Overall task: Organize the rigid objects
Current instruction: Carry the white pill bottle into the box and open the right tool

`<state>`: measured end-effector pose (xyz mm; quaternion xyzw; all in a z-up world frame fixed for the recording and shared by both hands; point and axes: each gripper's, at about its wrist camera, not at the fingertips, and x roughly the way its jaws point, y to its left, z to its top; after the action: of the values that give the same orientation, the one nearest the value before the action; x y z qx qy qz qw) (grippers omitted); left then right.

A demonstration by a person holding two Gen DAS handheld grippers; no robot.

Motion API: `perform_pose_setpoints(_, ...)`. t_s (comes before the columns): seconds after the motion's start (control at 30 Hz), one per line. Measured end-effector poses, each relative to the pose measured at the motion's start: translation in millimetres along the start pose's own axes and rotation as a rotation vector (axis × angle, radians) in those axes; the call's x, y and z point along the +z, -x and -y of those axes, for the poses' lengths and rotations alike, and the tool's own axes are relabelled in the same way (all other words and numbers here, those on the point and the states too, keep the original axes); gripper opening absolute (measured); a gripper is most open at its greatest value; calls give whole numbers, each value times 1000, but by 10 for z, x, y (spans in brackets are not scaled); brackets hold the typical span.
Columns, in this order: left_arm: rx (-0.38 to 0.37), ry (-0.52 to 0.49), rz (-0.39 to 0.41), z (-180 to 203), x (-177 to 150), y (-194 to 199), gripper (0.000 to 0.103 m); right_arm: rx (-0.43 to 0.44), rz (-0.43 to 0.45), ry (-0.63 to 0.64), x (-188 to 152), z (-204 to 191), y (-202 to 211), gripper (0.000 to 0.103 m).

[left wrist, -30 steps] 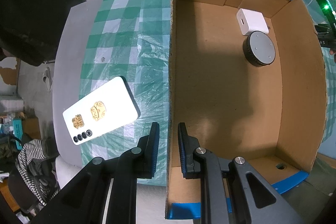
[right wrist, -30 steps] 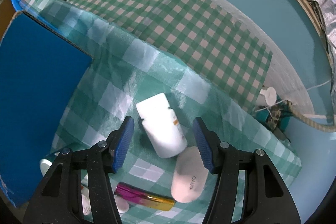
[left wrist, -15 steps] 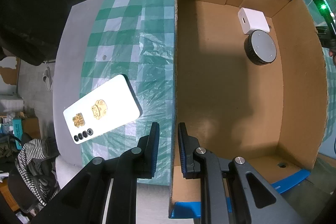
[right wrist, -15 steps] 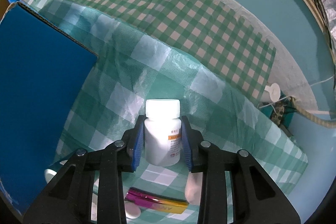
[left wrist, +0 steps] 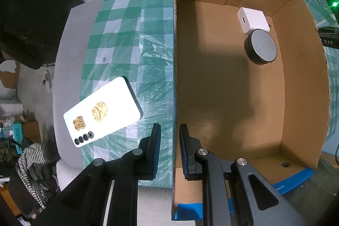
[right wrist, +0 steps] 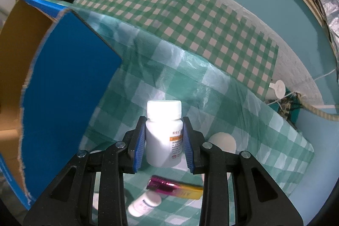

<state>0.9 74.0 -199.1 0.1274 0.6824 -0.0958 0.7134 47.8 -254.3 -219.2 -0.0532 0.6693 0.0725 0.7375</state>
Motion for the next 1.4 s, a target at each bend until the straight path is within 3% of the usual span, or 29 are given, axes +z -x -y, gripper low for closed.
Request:
perform_pose_setpoints(0.27,-4,-15,3,15,4,-5,17,8,20,-19,-28,-126,239,31)
perform_pose_setpoints(0.83,-8,-23,6,22,-8,0,17,49,109,70,118,-653,807,31)
perform_pose_setpoints(1.4,-5,-19,6,1,13,7,17,83,105,156,298,-1157,758,31)
